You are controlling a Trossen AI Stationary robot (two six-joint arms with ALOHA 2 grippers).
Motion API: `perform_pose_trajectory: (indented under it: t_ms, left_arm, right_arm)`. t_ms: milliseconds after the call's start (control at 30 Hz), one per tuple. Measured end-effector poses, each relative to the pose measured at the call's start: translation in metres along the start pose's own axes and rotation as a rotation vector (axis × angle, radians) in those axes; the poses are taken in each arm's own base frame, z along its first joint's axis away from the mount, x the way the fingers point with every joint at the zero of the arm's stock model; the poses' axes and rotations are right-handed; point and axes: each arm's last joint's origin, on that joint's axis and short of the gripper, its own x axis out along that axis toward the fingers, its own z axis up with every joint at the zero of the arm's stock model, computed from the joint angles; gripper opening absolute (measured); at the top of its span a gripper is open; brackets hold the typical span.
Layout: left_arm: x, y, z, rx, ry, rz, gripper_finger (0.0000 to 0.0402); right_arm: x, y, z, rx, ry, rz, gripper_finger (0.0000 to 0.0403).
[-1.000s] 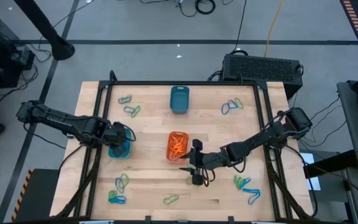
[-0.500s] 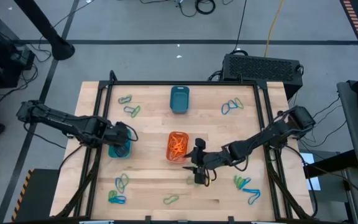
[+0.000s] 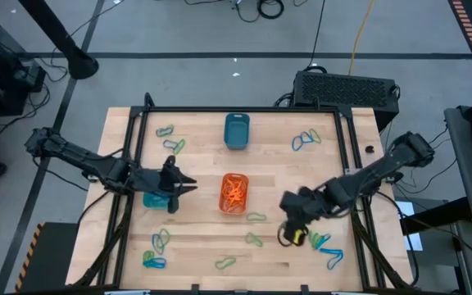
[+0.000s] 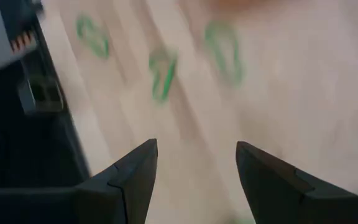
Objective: Sort rubber bands into baskets
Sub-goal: Put the blue rubber band into the green bin
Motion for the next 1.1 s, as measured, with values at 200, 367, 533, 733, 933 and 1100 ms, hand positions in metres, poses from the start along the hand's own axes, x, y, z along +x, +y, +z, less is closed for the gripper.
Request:
perform_pose_trajectory:
  t_ms: [200,367,533,733,933,1100]
  left_arm:
    - [-0.002,-0.011,-0.004,0.079,-0.019,-0.062,0.0096]
    - [-0.001,-0.015,-0.007,0.135,-0.007,-0.077,0.0096]
    - [-0.001,-0.016,-0.008,0.141,0.001,-0.079,0.0096]
    - [0.001,-0.016,-0.009,0.143,0.008,-0.077,0.0096]
    - [0.006,-0.018,-0.011,0.149,0.019,-0.074,0.0096]
    - [0.010,-0.020,-0.013,0.157,0.029,-0.070,0.0096]
  right_arm:
    - [0.013,0.021,-0.041,0.090,0.225,0.019,0.0210]
    - [0.024,0.035,-0.072,0.100,0.373,0.002,0.0210]
    - [0.042,0.038,-0.097,0.091,0.429,-0.127,0.0210]
    - [0.070,0.037,-0.116,-0.027,0.532,-0.232,0.0210]
    - [0.093,0.029,-0.124,-0.089,0.623,-0.331,0.0210]
    - [0.102,0.016,-0.126,-0.100,0.646,-0.363,0.0210]
